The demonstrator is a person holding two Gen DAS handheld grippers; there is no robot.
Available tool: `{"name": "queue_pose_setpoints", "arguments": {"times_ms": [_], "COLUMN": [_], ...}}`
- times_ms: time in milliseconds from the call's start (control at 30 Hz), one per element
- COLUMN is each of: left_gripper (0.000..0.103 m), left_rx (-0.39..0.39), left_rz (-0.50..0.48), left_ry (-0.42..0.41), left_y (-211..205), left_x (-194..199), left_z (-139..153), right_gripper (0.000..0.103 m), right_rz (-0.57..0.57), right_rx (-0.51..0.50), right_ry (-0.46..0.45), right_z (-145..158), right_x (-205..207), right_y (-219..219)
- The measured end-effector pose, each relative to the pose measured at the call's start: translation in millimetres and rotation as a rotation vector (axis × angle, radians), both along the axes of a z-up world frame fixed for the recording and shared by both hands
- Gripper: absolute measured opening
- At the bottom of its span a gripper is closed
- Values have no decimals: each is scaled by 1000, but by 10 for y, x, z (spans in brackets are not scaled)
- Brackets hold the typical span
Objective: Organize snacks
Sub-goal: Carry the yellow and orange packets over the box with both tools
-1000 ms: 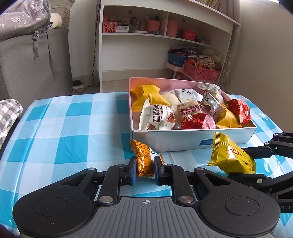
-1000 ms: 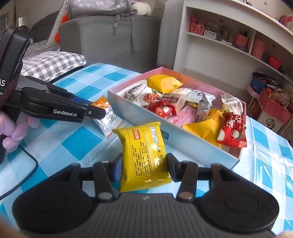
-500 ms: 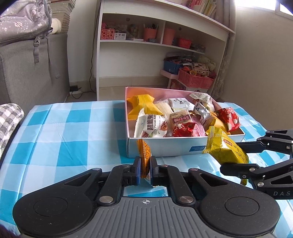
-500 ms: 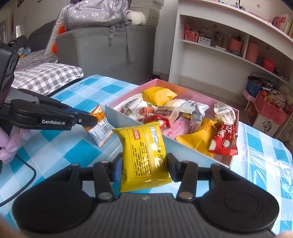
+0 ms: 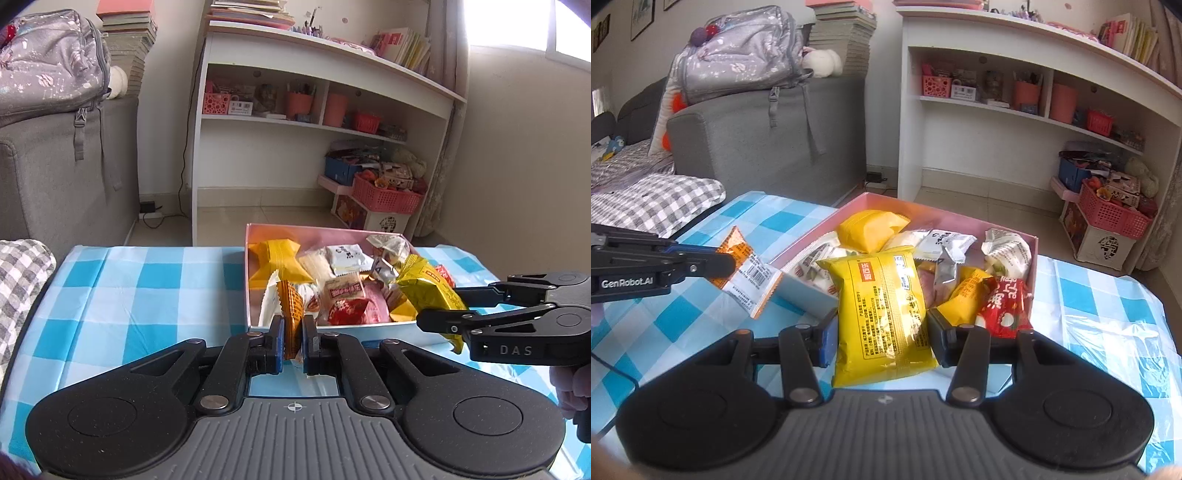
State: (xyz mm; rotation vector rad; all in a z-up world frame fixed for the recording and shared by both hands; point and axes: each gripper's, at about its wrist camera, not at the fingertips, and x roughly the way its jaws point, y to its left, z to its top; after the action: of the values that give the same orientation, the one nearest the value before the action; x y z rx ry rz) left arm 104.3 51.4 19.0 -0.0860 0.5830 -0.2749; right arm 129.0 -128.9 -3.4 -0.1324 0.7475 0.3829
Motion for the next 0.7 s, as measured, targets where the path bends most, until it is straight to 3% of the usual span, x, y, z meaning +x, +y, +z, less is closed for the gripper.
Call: {"name": "queue_pose_setpoints", "arguments": {"times_ms": [300,700], "left_gripper": [7,7], "left_rx": [-60,-31], "left_rz": [-3,-35], "left_ry": [-1,82], "left_y": [-211,-455], "left_x": [277,815], "left_z": [46,-101], "right_gripper": [45,45], "right_rz": [-169,-257], "right_rx": [66,68], "right_ry": [16,37], "right_z": [-47,-207], "right_x": [346,562], "right_y": [-58,-27]}}
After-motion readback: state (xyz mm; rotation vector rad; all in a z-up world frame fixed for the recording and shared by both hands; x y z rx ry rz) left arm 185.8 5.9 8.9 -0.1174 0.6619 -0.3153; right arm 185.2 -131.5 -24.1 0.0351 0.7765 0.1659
